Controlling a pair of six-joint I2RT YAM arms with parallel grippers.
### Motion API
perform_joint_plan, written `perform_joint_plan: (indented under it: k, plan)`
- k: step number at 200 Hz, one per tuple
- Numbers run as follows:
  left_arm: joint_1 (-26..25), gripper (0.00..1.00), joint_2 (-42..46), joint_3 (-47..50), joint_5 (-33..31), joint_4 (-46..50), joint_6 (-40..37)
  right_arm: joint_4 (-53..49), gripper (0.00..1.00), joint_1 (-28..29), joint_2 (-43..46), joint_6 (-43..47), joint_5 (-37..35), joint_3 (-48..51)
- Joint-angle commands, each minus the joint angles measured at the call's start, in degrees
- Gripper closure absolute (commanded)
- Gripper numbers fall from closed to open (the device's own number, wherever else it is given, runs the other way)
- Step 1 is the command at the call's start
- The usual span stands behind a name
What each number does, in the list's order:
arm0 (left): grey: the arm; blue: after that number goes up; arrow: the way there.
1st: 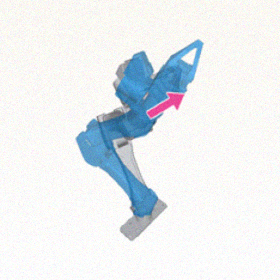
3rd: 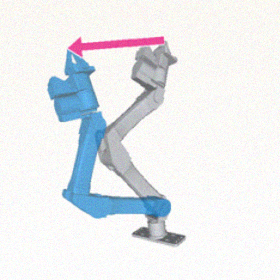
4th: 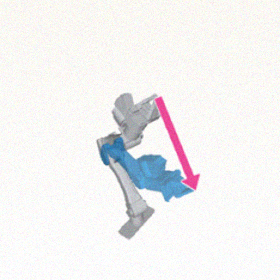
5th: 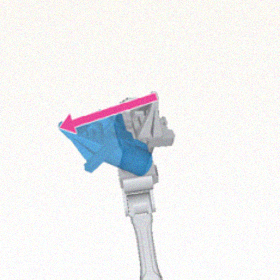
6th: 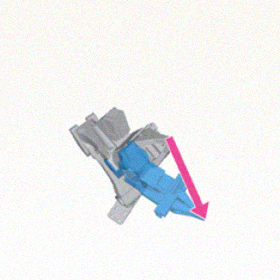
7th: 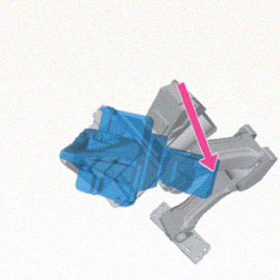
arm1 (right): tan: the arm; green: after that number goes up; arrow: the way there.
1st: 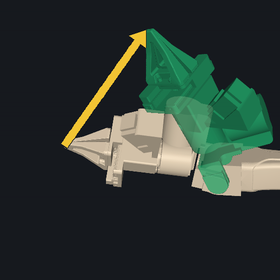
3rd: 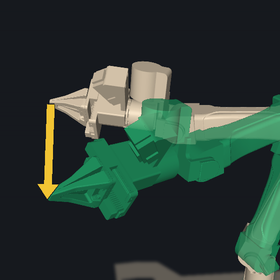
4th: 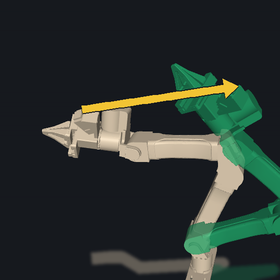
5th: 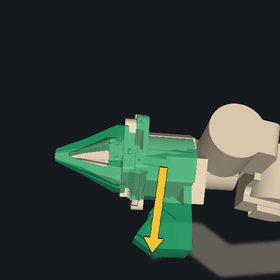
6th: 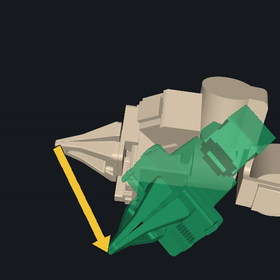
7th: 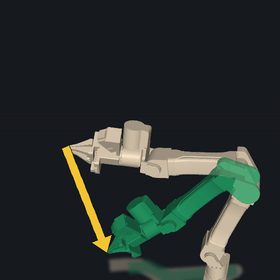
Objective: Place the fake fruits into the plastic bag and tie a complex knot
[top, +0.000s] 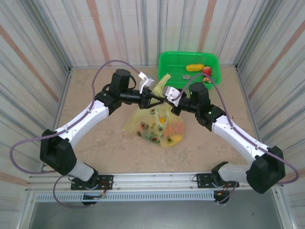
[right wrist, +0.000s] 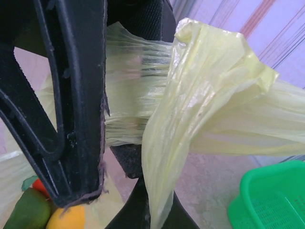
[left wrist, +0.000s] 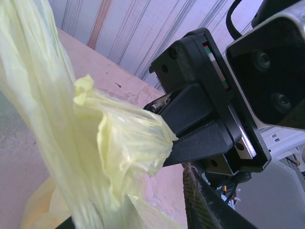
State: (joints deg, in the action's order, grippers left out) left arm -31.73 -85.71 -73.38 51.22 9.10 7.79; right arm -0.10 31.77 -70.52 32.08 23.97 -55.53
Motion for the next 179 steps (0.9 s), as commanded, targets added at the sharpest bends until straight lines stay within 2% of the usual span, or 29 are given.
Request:
perform_joint_plan:
  k: [1,48,78,110,151,179]
  plan:
    - [0.0,0.58,0.5,-0.1,1.4,-2.2,0.2,-0.6,1.0,1.5,0.0,1.4,1.7,-1.9]
    - [0.0,0.55,0.5,0.2,1.6,-2.6,0.4,-0.7,1.0,3.1,-0.5,2.3,2.3,-2.0]
    - [0.0,0.6,0.6,0.5,0.3,-2.7,-0.4,-0.7,1.0,3.7,-0.1,2.8,1.8,-1.6]
    - [0.0,0.6,0.4,0.8,0.5,-3.4,-0.1,-0.6,1.0,4.0,0.0,2.6,1.2,-1.2]
    - [0.1,0.62,0.6,0.9,-2.2,-2.3,-0.8,0.0,1.0,3.7,0.8,2.6,-5.1,-0.6]
    - [0.4,0.58,0.5,0.8,-2.2,-2.8,0.3,3.5,1.0,1.9,3.5,1.1,-7.0,2.3]
